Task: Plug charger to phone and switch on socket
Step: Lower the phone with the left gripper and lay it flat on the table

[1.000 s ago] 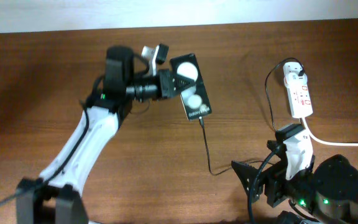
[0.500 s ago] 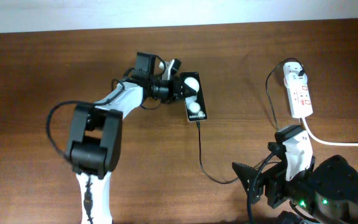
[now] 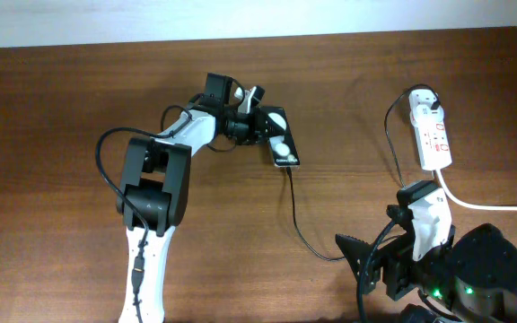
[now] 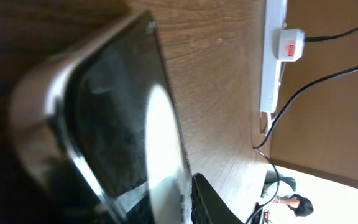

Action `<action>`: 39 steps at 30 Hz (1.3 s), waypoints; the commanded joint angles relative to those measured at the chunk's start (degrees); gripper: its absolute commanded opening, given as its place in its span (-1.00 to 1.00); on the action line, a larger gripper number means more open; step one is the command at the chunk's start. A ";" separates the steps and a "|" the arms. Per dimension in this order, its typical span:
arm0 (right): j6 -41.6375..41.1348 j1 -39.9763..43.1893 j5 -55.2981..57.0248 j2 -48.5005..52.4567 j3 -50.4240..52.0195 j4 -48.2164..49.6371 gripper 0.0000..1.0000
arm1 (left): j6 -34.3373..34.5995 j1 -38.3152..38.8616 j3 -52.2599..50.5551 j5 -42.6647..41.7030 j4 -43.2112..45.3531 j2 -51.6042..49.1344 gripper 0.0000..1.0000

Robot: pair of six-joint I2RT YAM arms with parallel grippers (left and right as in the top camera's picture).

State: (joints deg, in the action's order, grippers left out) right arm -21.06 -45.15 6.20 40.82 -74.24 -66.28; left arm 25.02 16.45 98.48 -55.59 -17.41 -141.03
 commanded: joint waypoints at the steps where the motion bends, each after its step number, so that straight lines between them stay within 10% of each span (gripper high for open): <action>1: -0.24 0.20 0.52 0.09 -0.63 0.00 0.97 | -0.70 0.02 0.79 1.03 -0.37 -1.38 -0.53; 14: -0.24 0.20 0.52 0.09 -0.63 0.00 0.97 | -15.78 0.00 0.79 22.25 -15.26 -1.38 -0.20; 29: -0.24 0.20 0.52 0.09 -0.63 0.00 0.97 | -21.24 -4.33 0.81 26.99 -15.67 -1.38 0.09; 34: -0.24 0.20 0.52 0.09 -0.63 0.00 0.97 | -21.40 -6.01 0.81 26.95 -16.90 -1.36 0.59; 38: -0.24 0.20 0.52 0.09 -0.63 0.00 0.97 | -34.82 -5.07 0.81 28.35 -24.76 -1.36 0.64; 39: -0.24 0.20 0.52 0.09 -0.63 0.00 0.97 | -34.80 -5.05 0.81 30.69 -25.66 -1.36 0.99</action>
State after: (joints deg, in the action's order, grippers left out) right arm -21.04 -45.15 6.20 40.82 -74.24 -66.28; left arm -6.26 11.81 103.46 -39.00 -38.85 -136.31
